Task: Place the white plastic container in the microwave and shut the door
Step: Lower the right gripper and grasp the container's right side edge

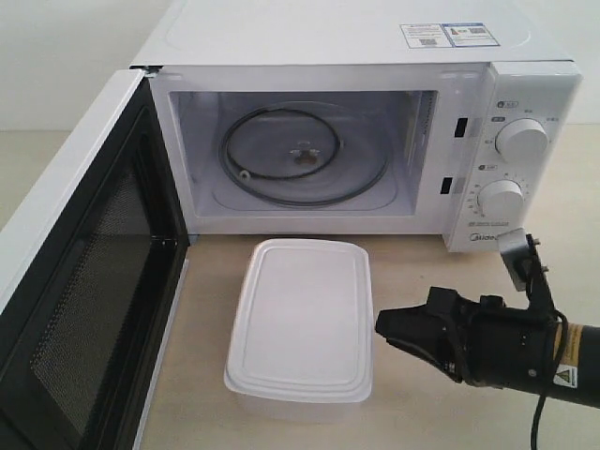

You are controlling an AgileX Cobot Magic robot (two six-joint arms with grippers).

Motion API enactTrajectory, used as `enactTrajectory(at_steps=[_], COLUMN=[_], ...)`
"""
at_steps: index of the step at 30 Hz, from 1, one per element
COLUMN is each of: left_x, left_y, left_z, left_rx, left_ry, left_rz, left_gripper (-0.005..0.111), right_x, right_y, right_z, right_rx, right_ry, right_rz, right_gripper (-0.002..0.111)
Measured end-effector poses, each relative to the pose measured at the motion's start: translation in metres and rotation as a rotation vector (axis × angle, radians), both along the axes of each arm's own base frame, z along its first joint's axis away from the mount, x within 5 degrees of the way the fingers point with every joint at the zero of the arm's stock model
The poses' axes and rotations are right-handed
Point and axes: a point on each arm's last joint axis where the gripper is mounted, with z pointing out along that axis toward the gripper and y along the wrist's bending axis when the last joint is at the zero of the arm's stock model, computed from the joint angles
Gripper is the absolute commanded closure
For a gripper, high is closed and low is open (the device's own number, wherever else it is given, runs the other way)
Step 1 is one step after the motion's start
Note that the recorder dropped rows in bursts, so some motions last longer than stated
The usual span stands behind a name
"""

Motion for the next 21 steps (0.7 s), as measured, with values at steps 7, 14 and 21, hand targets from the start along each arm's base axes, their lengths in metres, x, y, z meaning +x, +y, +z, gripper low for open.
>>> enactTrajectory(at_steps=[7,14,21], left_x=[0.000,0.000,0.000], left_y=[0.000,0.000,0.000], left_z=[0.000,0.000,0.000], left_rx=[0.000,0.000,0.000], left_ry=[0.000,0.000,0.000], left_rz=[0.000,0.000,0.000], left_gripper=[0.102,0.102,0.102], right_x=[0.025,0.046,0.047], right_y=[0.013,0.017,0.016], right_z=[0.006,0.013,0.011], right_rx=[0.005,-0.061,-0.090], right_ry=[0.145,0.175,0.184], right_rz=[0.183,0.257,0.262], right_gripper=[0.066,0.066,0.067])
